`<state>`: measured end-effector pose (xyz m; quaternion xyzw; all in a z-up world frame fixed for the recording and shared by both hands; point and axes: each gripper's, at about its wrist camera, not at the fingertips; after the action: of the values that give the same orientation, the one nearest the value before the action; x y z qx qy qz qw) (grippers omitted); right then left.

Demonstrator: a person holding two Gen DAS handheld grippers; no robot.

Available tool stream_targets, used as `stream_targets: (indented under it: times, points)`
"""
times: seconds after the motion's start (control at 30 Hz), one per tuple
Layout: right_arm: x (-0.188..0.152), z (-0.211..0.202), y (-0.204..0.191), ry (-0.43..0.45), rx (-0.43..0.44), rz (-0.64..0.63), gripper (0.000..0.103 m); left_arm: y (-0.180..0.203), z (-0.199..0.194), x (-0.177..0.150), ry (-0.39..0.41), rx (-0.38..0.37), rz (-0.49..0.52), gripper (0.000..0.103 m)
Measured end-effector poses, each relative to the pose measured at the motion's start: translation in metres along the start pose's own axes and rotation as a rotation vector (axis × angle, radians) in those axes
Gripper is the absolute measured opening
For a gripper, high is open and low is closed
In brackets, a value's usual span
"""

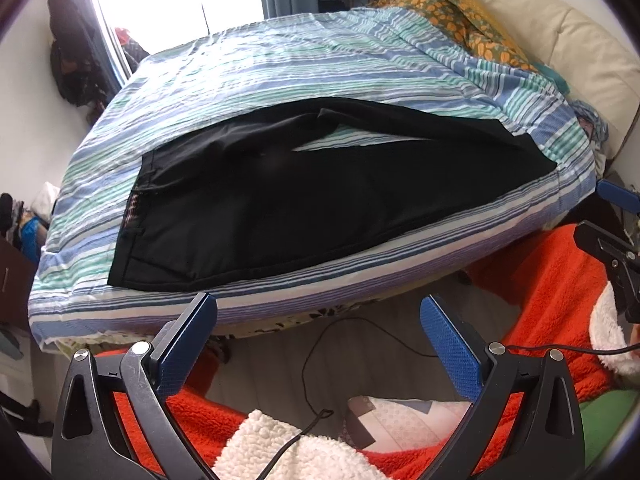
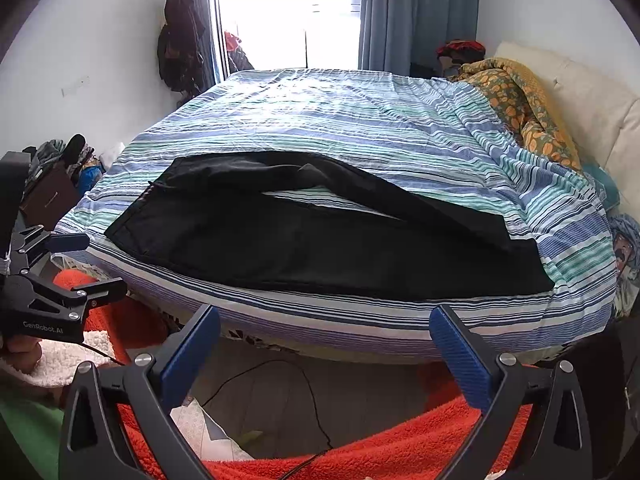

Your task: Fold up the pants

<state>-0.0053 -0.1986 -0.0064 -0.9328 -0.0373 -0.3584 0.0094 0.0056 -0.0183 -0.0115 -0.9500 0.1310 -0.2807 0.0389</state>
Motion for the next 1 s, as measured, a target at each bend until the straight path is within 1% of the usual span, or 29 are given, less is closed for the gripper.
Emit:
stream_targets:
  times: [0.07,0.2,0.33,0.4,0.6,0.73,0.83,0.9,1.0]
  points:
    - [0.001,-0.001,0.001,0.002,-0.016,-0.001,0.103,-0.003,-0.001,0.0,0.009,-0.004,-0.027,0.102]
    - [0.005,-0.003,-0.003,0.022,-0.027,-0.003,0.103,-0.011,-0.001,0.0,0.002,-0.014,-0.07,0.102]
    - [0.004,-0.003,-0.007,0.021,-0.035,-0.018,0.103,-0.015,-0.005,-0.001,0.023,0.017,-0.091,0.102]
    - [0.004,-0.001,-0.006,0.009,-0.038,-0.008,0.103,-0.017,-0.004,-0.002,0.021,0.019,-0.099,0.102]
    - [0.007,-0.001,-0.003,0.013,-0.047,0.004,0.103,-0.013,-0.004,0.0,0.028,0.046,-0.075,0.102]
    - [0.007,0.004,0.002,-0.003,-0.042,0.012,0.103,-0.01,-0.006,0.001,0.033,0.065,-0.059,0.102]
    - [0.007,0.006,0.001,-0.009,-0.045,0.006,0.103,-0.013,-0.004,0.0,0.028,0.064,-0.068,0.102]
    - [0.006,0.004,-0.001,0.005,-0.048,-0.002,0.103,-0.013,-0.001,0.0,0.017,0.063,-0.067,0.102]
    - [0.005,0.006,-0.001,-0.004,-0.047,0.005,0.103,-0.011,-0.003,0.0,0.023,0.067,-0.056,0.102]
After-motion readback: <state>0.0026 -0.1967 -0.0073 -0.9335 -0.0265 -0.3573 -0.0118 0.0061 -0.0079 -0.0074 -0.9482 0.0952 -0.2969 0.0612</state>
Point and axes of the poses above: each gripper's, at about its wrist camera, not at the fingertips, and z roughly the way its jaws point, y to its right, x to its top, and after that the axes turned 10 degrees about z, right-handed
